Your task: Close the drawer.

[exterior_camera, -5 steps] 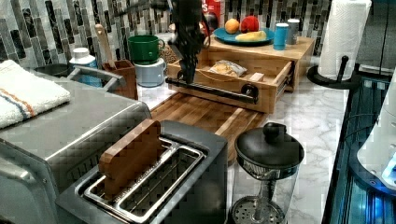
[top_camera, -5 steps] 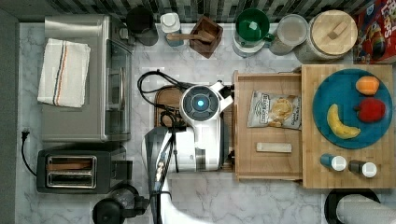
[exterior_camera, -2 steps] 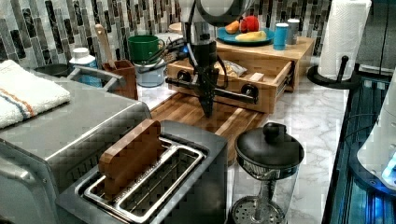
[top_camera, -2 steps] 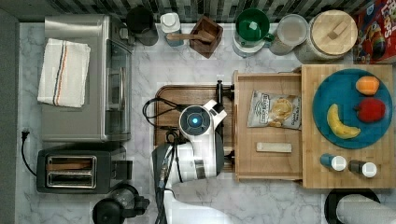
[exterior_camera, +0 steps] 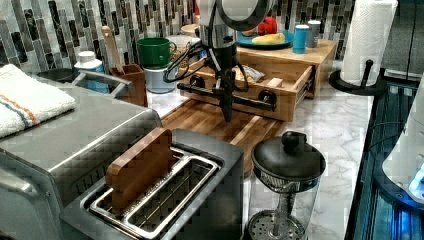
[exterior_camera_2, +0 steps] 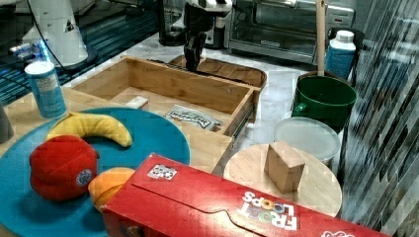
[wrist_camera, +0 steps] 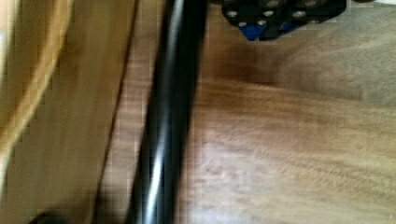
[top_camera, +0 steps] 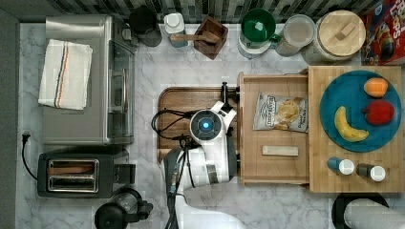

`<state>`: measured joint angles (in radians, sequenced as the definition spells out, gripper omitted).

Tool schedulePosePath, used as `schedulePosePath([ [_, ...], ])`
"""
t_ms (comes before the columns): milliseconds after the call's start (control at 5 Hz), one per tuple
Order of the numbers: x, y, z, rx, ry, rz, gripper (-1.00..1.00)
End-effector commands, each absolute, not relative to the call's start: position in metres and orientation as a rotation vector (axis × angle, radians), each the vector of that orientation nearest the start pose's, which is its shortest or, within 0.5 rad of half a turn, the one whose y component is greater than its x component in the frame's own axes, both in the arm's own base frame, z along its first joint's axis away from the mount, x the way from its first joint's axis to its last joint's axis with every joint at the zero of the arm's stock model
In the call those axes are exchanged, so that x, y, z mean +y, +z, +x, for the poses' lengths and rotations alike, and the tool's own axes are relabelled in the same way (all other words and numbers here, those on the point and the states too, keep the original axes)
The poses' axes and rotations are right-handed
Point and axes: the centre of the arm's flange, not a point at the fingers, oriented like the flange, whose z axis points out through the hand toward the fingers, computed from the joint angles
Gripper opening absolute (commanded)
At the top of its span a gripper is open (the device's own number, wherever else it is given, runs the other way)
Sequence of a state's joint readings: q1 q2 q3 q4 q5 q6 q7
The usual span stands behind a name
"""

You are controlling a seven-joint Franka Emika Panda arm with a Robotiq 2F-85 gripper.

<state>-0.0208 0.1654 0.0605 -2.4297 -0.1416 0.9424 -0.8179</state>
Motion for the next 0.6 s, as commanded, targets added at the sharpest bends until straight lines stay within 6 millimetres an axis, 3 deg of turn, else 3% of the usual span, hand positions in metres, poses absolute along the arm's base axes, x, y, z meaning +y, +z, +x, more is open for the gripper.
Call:
schedulePosePath([
  [200,-0.081,0.293,0.514,-0.324,-0.109,-3.181,-1.00],
  [400,-0.125,0.290,0.513,-0.268,-0.109,-3.192,-1.00],
  [600,-0.181,0.289,0.504,-0.249,-0.173,-3.186,-1.00],
])
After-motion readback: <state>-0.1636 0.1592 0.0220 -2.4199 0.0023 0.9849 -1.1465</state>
